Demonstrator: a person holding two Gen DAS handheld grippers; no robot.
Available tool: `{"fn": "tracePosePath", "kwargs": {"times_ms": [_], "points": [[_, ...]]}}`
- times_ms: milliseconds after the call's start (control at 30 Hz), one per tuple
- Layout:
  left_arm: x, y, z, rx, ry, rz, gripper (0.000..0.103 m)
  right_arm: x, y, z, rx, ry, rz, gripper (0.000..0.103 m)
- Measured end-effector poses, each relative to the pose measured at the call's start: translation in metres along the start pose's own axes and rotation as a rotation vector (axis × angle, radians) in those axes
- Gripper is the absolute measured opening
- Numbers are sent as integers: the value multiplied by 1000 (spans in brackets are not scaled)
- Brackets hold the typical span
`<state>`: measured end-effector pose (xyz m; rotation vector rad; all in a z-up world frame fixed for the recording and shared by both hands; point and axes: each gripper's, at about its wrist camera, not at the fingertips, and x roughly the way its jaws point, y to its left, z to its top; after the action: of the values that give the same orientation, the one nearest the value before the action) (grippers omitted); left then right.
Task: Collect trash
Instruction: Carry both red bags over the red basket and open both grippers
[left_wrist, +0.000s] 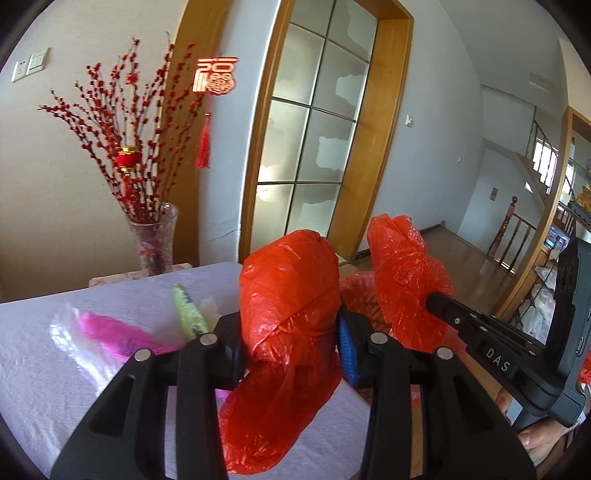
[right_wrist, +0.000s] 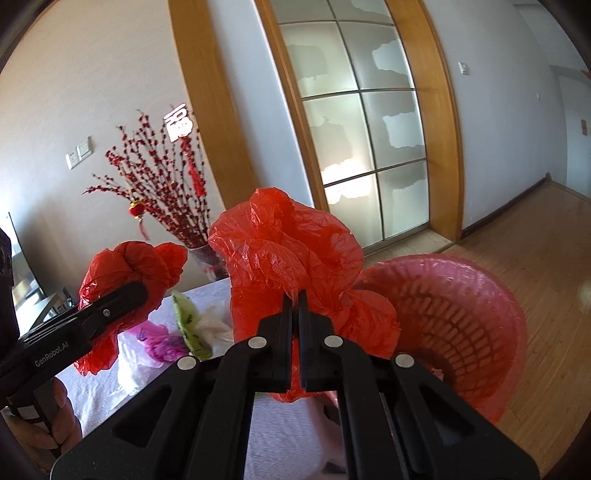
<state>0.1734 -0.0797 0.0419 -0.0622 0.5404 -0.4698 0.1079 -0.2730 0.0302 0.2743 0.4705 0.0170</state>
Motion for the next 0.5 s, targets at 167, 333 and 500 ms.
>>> {"fn": "tracePosePath", "kwargs": {"times_ms": [167,333,500], "points": [[17,-23,0,17,11,-39,39,-3,-19,3,33,-10,-30,3],[30,-41,-2,35,23,-69,39,-5,-38,2,62,-15,-55,3],[44,-55,-6,46,40,-91,39,-5,-55,1,89,-15,-77,3]]}}
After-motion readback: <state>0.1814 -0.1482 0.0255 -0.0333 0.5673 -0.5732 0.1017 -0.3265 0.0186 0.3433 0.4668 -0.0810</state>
